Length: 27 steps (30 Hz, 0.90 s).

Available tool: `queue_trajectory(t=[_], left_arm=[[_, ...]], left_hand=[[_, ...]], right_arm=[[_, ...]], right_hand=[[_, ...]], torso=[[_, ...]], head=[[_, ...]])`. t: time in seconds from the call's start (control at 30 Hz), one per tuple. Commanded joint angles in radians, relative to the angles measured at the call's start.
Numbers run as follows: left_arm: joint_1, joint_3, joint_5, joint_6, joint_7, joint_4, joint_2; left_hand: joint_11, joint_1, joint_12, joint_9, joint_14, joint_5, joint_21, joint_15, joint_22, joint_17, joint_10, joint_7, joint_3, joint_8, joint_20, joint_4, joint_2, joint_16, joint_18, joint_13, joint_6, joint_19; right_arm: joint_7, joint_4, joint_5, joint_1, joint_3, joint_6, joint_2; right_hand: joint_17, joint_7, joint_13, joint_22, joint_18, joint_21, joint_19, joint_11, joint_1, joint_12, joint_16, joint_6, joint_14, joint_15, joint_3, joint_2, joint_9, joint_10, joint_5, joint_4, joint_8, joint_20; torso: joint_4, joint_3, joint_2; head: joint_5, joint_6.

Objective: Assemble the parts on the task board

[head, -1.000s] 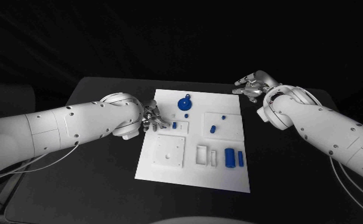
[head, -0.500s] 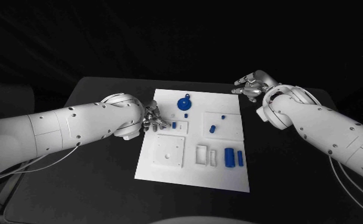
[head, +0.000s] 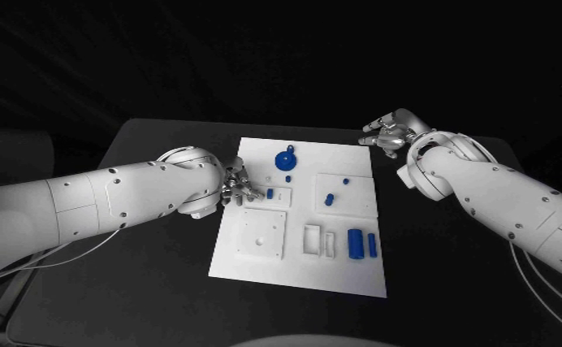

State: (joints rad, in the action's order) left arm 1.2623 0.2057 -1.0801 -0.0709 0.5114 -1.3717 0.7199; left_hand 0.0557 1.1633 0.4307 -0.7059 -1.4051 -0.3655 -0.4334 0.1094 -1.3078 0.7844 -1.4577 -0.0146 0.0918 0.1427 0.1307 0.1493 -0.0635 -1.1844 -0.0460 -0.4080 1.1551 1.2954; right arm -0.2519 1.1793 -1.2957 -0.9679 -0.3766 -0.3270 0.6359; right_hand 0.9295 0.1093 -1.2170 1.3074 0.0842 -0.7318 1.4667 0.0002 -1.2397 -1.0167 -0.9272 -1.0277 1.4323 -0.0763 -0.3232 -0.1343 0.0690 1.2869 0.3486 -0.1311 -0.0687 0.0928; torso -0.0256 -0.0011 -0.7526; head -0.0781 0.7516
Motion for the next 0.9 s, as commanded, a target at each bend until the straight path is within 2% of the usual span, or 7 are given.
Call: queue_trajectory(t=[0.03,0.33,0.57,0.7,0.9], left_arm=[[-0.012,0.008,-0.020,0.012,0.032,0.001,-0.002],[-0.016,0.008,-0.032,0.000,0.033,0.009,-0.010],[-0.020,0.008,-0.035,-0.018,0.031,0.011,-0.011],[-0.020,0.008,-0.033,-0.022,0.029,0.011,-0.011],[-0.020,0.008,-0.028,-0.025,0.028,0.011,-0.010]], left_hand=[[0.002,0.007,0.009,-0.045,0.000,-0.009,-0.008,0.006,-0.018,-0.001,0.008,0.025,0.002,-0.008,0.003,0.010,-0.009,-0.004,0.015,-0.002,-0.032,-0.001],[0.003,0.013,0.009,-0.059,0.001,-0.033,-0.008,0.007,-0.017,-0.002,0.012,0.025,0.005,-0.016,0.004,0.003,0.002,-0.003,0.016,-0.001,-0.033,-0.002],[0.003,0.001,0.009,-0.063,0.001,-0.027,-0.008,0.007,-0.017,-0.005,0.014,0.026,0.000,-0.020,0.004,0.013,0.002,-0.001,0.016,-0.001,-0.034,0.000],[0.002,-0.006,0.010,-0.067,0.001,-0.008,-0.007,0.006,-0.016,-0.007,0.014,0.027,-0.001,-0.023,0.003,0.030,-0.010,0.001,0.015,-0.001,-0.032,0.001],[0.001,-0.006,0.011,-0.068,0.001,0.001,-0.004,0.005,-0.017,-0.010,0.015,0.029,0.003,-0.031,0.003,0.054,-0.030,0.003,0.014,-0.001,-0.029,0.002]], right_arm=[[0.007,0.002,-0.004,0.001,0.000,0.005,0.000],[0.007,0.003,-0.004,0.001,0.000,0.004,0.001],[0.007,0.003,-0.004,0.002,0.000,0.004,0.002],[0.007,0.003,-0.004,0.002,0.000,0.004,0.002],[0.006,0.003,-0.005,0.003,0.000,0.004,0.003]], right_hand=[[0.001,0.002,-0.001,0.029,0.006,-0.001,0.055,-0.004,0.005,-0.003,0.003,-0.004,0.007,0.001,-0.004,-0.001,-0.001,-0.003,0.003,-0.001,0.006,0.004],[0.001,0.002,-0.001,0.029,0.006,-0.001,0.055,-0.004,0.005,-0.003,0.003,-0.004,0.007,0.001,-0.004,-0.001,-0.001,-0.003,0.003,-0.001,0.006,0.004],[0.001,0.002,-0.001,0.029,0.006,-0.001,0.055,-0.004,0.005,-0.003,0.003,-0.004,0.007,0.001,-0.004,-0.001,-0.001,-0.003,0.003,-0.001,0.006,0.004],[0.001,0.002,-0.001,0.029,0.006,-0.001,0.055,-0.004,0.005,-0.003,0.003,-0.004,0.007,0.001,-0.004,-0.001,-0.001,-0.003,0.003,-0.001,0.006,0.004],[0.001,0.002,-0.001,0.029,0.006,-0.001,0.055,-0.004,0.005,-0.003,0.003,-0.004,0.007,0.001,-0.004,-0.001,-0.001,-0.003,0.003,-0.001,0.006,0.004]], torso=[[0.0001,0.0003,0.000],[0.0006,-0.0002,0.000],[0.0001,0.0000,0.000],[0.0001,-0.0009,0.000],[0.0000,-0.0008,0.000]], head=[[0.001,-0.001],[0.004,0.000],[0.005,0.000],[0.006,0.000],[0.006,-0.001]])
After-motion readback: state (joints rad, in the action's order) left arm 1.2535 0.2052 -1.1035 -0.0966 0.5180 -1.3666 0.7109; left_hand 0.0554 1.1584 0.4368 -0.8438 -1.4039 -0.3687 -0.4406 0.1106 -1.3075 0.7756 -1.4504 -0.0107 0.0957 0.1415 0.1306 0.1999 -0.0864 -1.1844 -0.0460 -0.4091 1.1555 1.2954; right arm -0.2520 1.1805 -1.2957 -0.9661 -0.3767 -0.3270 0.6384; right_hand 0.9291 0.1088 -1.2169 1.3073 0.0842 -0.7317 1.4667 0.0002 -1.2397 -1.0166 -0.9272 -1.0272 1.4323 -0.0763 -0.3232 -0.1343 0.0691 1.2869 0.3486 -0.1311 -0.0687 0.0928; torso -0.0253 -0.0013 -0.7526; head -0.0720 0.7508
